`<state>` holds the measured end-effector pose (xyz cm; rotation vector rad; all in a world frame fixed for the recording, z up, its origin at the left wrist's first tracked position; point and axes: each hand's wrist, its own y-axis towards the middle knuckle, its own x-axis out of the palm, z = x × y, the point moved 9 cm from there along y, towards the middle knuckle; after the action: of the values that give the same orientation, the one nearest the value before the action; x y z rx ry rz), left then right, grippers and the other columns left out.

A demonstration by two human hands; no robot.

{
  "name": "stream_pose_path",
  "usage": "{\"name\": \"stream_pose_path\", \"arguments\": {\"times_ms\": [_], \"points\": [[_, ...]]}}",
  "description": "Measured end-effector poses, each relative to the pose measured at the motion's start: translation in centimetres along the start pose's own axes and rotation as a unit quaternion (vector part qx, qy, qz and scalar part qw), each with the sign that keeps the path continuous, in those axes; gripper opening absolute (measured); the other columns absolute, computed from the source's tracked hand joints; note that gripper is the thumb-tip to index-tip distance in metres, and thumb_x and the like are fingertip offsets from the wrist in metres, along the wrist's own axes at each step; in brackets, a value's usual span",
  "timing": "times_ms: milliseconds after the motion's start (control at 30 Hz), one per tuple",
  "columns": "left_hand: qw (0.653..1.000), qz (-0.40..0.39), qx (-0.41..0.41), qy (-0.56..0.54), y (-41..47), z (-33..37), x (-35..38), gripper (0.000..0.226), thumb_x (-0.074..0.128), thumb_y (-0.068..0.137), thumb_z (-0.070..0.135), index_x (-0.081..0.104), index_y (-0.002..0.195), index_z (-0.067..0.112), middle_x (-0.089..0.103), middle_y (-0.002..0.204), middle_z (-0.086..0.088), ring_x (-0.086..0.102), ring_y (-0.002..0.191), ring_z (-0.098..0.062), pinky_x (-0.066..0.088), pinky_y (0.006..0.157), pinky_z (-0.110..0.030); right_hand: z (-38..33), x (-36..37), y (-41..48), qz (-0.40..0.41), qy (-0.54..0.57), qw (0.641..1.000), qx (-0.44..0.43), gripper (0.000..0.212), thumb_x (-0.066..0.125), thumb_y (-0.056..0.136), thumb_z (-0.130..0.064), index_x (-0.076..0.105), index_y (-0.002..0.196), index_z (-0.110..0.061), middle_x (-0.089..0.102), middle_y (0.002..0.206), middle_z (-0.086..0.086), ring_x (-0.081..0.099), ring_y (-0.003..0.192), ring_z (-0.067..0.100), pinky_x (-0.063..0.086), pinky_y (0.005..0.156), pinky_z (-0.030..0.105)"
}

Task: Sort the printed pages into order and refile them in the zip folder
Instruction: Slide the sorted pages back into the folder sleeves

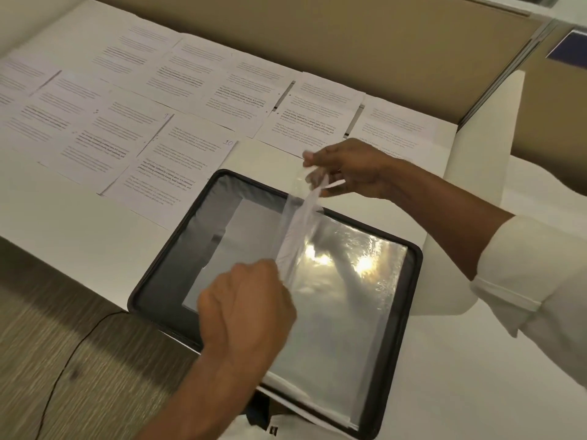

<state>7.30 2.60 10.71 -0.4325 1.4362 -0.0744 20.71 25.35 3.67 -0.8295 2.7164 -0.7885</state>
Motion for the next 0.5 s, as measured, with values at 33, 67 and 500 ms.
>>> {"name": "stream_pose_path", "arguments": {"times_ms": [33, 67, 500], "points": [[1.000, 0.009, -0.023, -0.008, 0.4, -1.3, -0.4, 0.023, 0.048, 0.107, 0.044, 0.059, 0.092, 0.030, 0.055, 0.077, 0.012, 0.049, 0.061, -0.003, 0.034, 0.054, -0.020, -0.1, -0.7, 0.1, 0.034, 0.028, 0.999, -0.013, 0.046, 0.077, 0.093, -0.042, 0.073, 0.117, -0.003, 0.078, 0.109, 0.018, 0.077, 0.097, 0.028, 0.064, 0.084, 0.043], [0.998, 0.024, -0.045, -0.023, 0.9, -2.7, -0.9, 0.024, 0.052, 0.106, 0.042, 0.057, 0.087, 0.028, 0.056, 0.077, 0.010, 0.055, 0.064, -0.010, 0.038, 0.056, -0.026, 0.0, -1.6, 0.1, 0.072, 0.039, 0.996, -0.020, 0.051, 0.073, 0.095, -0.049, 0.072, 0.118, -0.004, 0.078, 0.108, 0.017, 0.078, 0.097, 0.030, 0.065, 0.083, 0.042], [0.966, 0.053, -0.234, -0.101, 9.9, -19.6, 5.3, 0.018, 0.070, 0.098, 0.033, 0.073, 0.093, 0.016, 0.066, 0.089, -0.009, 0.066, 0.084, -0.038, 0.050, 0.072, -0.038, 8.9, -1.7, -0.6, 0.097, -0.377, 0.921, -0.030, 0.027, 0.086, 0.085, -0.034, 0.077, 0.108, -0.021, 0.076, 0.099, -0.005, 0.074, 0.091, 0.018, 0.060, 0.088, 0.036]]}}
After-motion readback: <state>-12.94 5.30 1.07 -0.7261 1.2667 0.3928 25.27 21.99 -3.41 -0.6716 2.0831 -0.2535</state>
